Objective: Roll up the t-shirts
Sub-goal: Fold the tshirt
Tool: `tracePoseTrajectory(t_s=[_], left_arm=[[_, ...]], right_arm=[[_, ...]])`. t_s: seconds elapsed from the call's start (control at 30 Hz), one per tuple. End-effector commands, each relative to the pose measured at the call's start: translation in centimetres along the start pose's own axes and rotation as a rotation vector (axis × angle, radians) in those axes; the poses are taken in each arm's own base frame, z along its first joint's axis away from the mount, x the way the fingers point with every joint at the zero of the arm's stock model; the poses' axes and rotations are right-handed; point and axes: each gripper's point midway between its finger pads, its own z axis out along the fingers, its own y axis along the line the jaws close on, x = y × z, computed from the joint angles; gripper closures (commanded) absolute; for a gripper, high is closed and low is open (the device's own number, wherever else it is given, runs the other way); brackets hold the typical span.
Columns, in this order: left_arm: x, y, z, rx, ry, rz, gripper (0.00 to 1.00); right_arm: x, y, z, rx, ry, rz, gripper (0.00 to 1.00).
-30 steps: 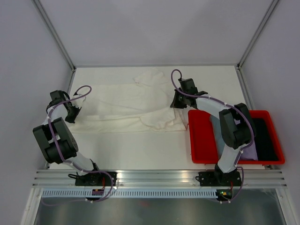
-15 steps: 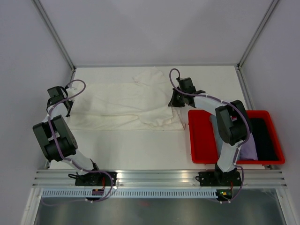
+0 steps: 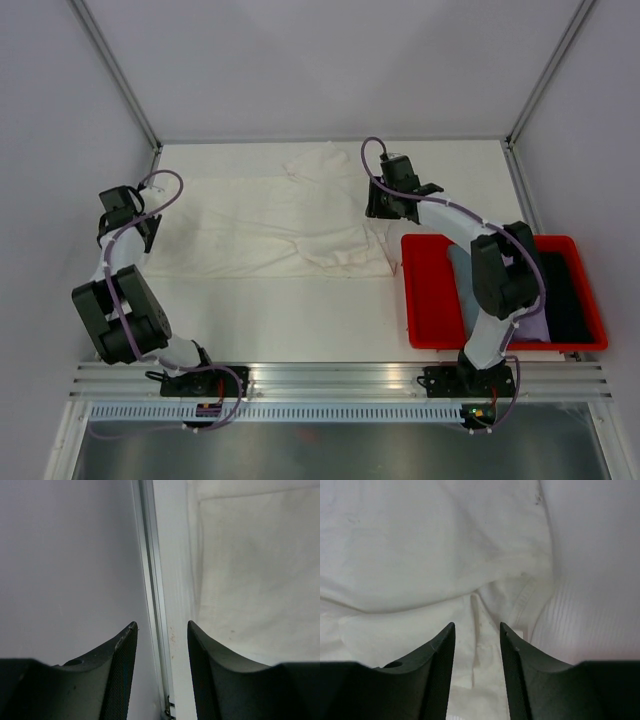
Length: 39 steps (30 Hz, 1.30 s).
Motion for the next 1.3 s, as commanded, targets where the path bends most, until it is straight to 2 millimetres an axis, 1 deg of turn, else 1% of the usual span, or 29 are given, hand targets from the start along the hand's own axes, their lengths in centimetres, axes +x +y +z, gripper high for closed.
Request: tracePoseTrajectory(t_s=[0.0,0.03,0.07,0.1,0.13,0.17,0.2,0.23,0.27,0.3,0.33,0.37,0.4,0.43,0.47,0.5,0.53,0.57,0.63,0.67,0.7,0.77,0.8,0.93,1.0,1.1,1.17,1.2,1.27], left_arm=[[0.8,-3.1,-2.5,0.090,-0.024,-0.009,0.50],[1.8,-4.2,-2.6,0.114,-0.007,-0.006,0.50],[2.1,-4.7,-2.6,0.127,-0.004,-0.004,0.50],[2.5,-5.2,-2.5,0.139,0.002,-0.005,0.50],[3.0,-5.8,-2.3,0.154,0.016,-0.006,0.49],[3.5,-6.4,-1.8,0.172,0.037,-0.012,0.50],[3.7,-6.7,-1.4,0.185,0.051,-0.018,0.50],[4.0,-7.0,-1.0,0.192,0.067,-0.023,0.50],[4.1,-6.9,-0.7,0.186,0.079,-0.037,0.51],[4.6,-7.2,-0.1,0.196,0.105,-0.041,0.51],[4.5,-7.1,0.0,0.191,0.107,-0.046,0.51],[4.5,-7.0,0.3,0.185,0.111,-0.055,0.51],[4.5,-7.1,0.5,0.186,0.113,-0.058,0.51],[4.6,-7.2,0.7,0.187,0.117,-0.064,0.51],[4.7,-7.3,1.1,0.185,0.123,-0.066,0.51],[4.8,-7.3,1.4,0.180,0.127,-0.068,0.51],[5.2,-7.4,1.6,0.174,0.140,-0.069,0.51],[5.3,-7.4,1.8,0.170,0.140,-0.071,0.51],[6.1,-7.9,2.3,0.173,0.163,-0.063,0.51],[6.3,-8.0,2.5,0.171,0.168,-0.061,0.51],[6.7,-8.1,2.8,0.167,0.171,-0.055,0.51],[7.0,-8.3,3.1,0.167,0.179,-0.053,0.51],[7.0,-8.3,3.2,0.165,0.176,-0.051,0.51],[7.4,-8.7,3.7,0.170,0.189,-0.045,0.51],[7.4,-8.7,3.7,0.171,0.187,-0.044,0.51],[7.5,-8.8,3.8,0.174,0.186,-0.041,0.51],[7.4,-8.8,3.8,0.174,0.186,-0.035,0.51],[7.5,-8.8,3.8,0.173,0.187,-0.034,0.51],[7.4,-8.7,3.8,0.171,0.185,-0.032,0.51]], right_arm=[[-0.2,0.9,-5.0,0.043,-0.079,-0.109,0.54],[0.6,1.7,-5.3,0.029,-0.075,-0.132,0.63],[1.8,4.2,-5.7,-0.024,-0.076,-0.194,0.68],[3.1,5.5,-5.6,-0.056,-0.058,-0.228,0.71],[3.9,6.9,-5.7,-0.095,-0.048,-0.256,0.75],[5.3,10.0,-5.7,-0.192,-0.036,-0.282,0.75],[6.0,10.9,-5.3,-0.222,-0.027,-0.284,0.75],[6.1,11.7,-5.0,-0.235,-0.031,-0.278,0.72],[6.7,12.5,-4.6,-0.245,-0.022,-0.285,0.70],[7.1,13.0,-3.6,-0.238,-0.002,-0.291,0.67],[7.3,13.1,-3.1,-0.223,0.003,-0.303,0.61],[8.2,13.6,-2.3,-0.198,0.005,-0.333,0.59],[8.3,14.2,-2.1,-0.193,-0.007,-0.367,0.55],[9.3,15.2,-2.1,-0.192,-0.004,-0.402,0.50],[9.3,15.1,-1.2,-0.140,-0.015,-0.425,0.49],[9.6,15.3,-0.9,-0.119,-0.013,-0.462,0.47],[10.5,15.2,-0.7,-0.083,0.012,-0.501,0.44],[10.8,15.2,0.2,-0.051,0.018,-0.525,0.43],[11.6,14.1,0.8,0.019,0.045,-0.567,0.41],[12.1,13.6,1.5,0.047,0.062,-0.584,0.42],[12.1,13.0,1.7,0.074,0.067,-0.606,0.43],[12.6,12.5,2.2,0.088,0.083,-0.628,0.47],[12.7,12.6,2.3,0.081,0.087,-0.633,0.52],[13.2,12.3,3.1,0.094,0.099,-0.662,0.66],[12.8,12.6,3.3,0.095,0.101,-0.668,0.73],[12.4,13.0,3.0,0.090,0.102,-0.668,0.79],[12.1,13.7,2.5,0.053,0.101,-0.674,0.77],[12.1,13.9,2.3,0.038,0.103,-0.676,0.73],[11.9,14.9,1.5,-0.012,0.101,-0.675,0.69]])
